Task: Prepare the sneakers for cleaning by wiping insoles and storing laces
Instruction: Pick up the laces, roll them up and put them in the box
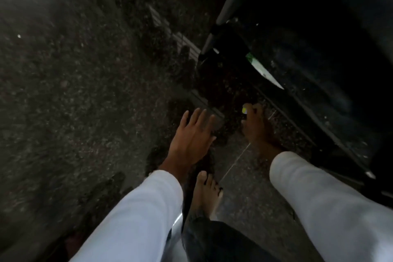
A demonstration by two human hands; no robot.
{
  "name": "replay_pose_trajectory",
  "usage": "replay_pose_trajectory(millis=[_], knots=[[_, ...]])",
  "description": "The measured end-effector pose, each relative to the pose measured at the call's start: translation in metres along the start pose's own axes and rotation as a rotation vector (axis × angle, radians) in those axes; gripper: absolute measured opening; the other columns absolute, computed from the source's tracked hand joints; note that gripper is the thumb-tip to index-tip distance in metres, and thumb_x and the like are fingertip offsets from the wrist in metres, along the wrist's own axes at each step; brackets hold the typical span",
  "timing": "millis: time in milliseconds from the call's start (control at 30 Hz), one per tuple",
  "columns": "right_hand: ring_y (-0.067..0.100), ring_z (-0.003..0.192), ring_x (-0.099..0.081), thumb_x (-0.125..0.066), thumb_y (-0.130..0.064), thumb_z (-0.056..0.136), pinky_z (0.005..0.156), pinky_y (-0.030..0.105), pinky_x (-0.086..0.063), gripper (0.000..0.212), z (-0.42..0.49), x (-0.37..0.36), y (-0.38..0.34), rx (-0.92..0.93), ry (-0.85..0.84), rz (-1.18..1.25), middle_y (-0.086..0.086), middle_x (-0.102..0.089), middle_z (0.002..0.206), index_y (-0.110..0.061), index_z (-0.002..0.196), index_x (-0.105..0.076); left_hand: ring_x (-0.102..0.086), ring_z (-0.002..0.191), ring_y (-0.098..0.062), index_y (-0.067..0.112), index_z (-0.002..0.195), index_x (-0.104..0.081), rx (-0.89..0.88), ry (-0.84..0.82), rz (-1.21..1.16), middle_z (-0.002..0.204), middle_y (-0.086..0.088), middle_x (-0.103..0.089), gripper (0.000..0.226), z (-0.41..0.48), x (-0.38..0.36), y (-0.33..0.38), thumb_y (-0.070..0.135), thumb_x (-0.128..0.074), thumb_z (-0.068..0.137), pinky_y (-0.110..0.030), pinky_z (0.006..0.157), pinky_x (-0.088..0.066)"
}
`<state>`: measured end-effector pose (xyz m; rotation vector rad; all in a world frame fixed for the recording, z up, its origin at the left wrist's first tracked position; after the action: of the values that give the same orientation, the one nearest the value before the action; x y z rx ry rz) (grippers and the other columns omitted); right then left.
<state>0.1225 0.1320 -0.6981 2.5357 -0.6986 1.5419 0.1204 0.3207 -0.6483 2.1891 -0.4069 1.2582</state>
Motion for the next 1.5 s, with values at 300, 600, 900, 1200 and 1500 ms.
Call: replay_pose_trajectory(millis=[300, 600, 900, 1200, 1500], knots=[[0.024, 0.075, -0.058, -0.055, -0.035, 0.08, 0.082, 0.052, -0.05, 0.014, 0.007, -0.042, 0.0, 0.001, 0.048, 0.206, -0.001, -0.054, 0.073, -0.028, 0.07, -0.049, -0.032, 0.145, -0.035, 0.013, 0.149, -0.037, -0.004, 0.028, -0.023, 0.155, -0.016, -0.039, 0.057, -0.003, -0.019, -0.013, 0.038, -0.046, 0.1, -0.054, 0.119, -0.025], [0.014, 0.089, -0.061, -0.074, -0.013, 0.08, 0.076, 0.015, -0.043, 0.028, -0.103, 0.047, -0.065, 0.043, -0.024, 0.56, 0.002, -0.066, 0.098, -0.01, 0.103, -0.057, -0.045, 0.136, -0.037, 0.01, 0.142, -0.049, 0.198, 0.057, -0.134, 0.145, -0.017, -0.05, 0.052, -0.07, 0.062, -0.007, 0.035, -0.051, 0.096, -0.054, 0.112, -0.036], [0.004, 0.088, -0.064, -0.069, -0.019, 0.085, 0.08, 0.025, -0.053, 0.01, -0.268, 0.235, -0.063, -0.157, 0.216, 0.918, -0.007, -0.066, 0.095, -0.023, 0.094, -0.066, -0.062, 0.114, -0.037, 0.004, 0.135, -0.056, -0.018, 0.157, -0.095, 0.126, -0.02, -0.063, 0.047, -0.131, 0.243, 0.106, 0.017, -0.058, 0.09, -0.05, 0.098, -0.05], [0.003, 0.088, -0.06, -0.074, -0.021, 0.081, 0.08, 0.021, -0.053, 0.019, -0.417, 0.36, 0.029, -0.316, 0.448, 0.884, -0.01, -0.061, 0.096, -0.023, 0.098, -0.064, -0.058, 0.126, -0.031, 0.011, 0.145, -0.044, -0.265, 0.048, -0.053, 0.135, -0.016, -0.06, 0.051, -0.195, 0.317, 0.279, 0.027, -0.048, 0.098, -0.045, 0.104, -0.049], [0.002, 0.086, -0.061, -0.074, -0.005, 0.08, 0.085, 0.01, -0.045, 0.021, -0.567, 0.444, 0.237, -0.599, 0.85, 0.753, 0.001, -0.068, 0.096, -0.01, 0.1, -0.073, -0.057, 0.127, -0.028, 0.014, 0.14, -0.051, -0.503, -0.018, -0.029, 0.138, -0.012, -0.058, 0.051, -0.225, 0.314, 0.486, 0.034, -0.036, 0.095, -0.041, 0.103, -0.051]])
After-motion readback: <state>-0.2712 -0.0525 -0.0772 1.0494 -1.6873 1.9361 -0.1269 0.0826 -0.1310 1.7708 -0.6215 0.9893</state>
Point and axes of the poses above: each hand's wrist, its own z-axis towards the middle knuckle, its own x-axis out of the back of the hand, y = z × x, the point moved 10 cm from there along z, towards the middle knuckle
